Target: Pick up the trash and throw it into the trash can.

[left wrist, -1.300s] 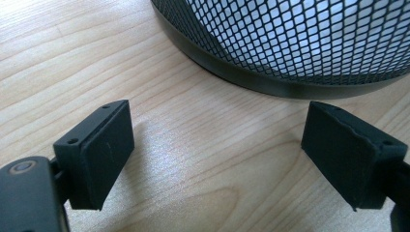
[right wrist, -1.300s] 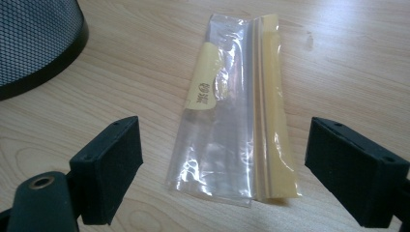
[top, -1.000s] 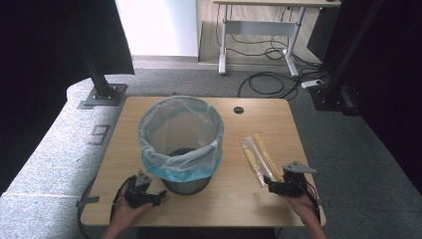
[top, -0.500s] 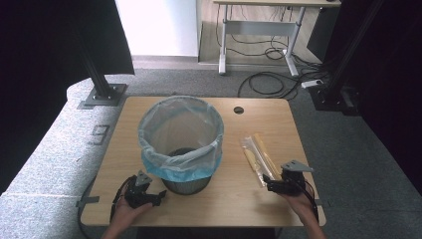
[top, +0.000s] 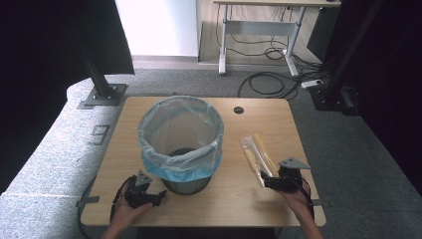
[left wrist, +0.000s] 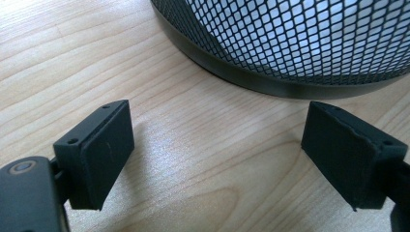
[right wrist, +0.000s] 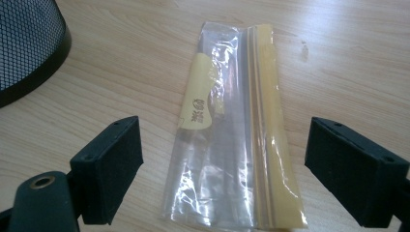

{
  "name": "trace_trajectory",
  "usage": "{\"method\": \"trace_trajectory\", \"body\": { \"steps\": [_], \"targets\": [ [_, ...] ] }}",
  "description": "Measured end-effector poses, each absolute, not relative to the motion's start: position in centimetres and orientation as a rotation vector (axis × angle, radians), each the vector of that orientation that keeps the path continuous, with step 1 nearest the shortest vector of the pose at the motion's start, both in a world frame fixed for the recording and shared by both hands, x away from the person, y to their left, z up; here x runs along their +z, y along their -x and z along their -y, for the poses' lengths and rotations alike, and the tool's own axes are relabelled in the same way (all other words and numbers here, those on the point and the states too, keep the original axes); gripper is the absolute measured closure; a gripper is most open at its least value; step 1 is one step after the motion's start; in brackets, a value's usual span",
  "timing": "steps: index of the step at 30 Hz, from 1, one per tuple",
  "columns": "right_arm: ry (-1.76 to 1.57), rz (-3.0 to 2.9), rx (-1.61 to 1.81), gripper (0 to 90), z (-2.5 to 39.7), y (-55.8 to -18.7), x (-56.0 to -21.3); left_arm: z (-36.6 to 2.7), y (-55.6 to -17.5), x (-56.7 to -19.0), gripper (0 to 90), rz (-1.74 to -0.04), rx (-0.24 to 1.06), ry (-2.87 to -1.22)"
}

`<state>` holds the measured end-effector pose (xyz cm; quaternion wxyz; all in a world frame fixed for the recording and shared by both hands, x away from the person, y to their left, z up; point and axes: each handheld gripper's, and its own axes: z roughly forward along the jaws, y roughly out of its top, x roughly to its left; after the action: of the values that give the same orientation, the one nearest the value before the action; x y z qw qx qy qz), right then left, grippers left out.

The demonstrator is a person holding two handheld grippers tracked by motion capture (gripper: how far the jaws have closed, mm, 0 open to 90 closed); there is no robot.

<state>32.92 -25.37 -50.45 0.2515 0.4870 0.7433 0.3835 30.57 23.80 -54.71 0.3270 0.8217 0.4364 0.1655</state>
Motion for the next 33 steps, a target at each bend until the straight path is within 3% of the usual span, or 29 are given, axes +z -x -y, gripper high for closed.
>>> {"method": "trace_trajectory", "body": {
  "steps": [33],
  "targets": [
    [-1.335,-2.027,1.037,13.6,23.5,-35.1,-50.8,-23.8,-30.6,-54.7,11.3,-1.141,0.433,-2.154]
  ]
}}
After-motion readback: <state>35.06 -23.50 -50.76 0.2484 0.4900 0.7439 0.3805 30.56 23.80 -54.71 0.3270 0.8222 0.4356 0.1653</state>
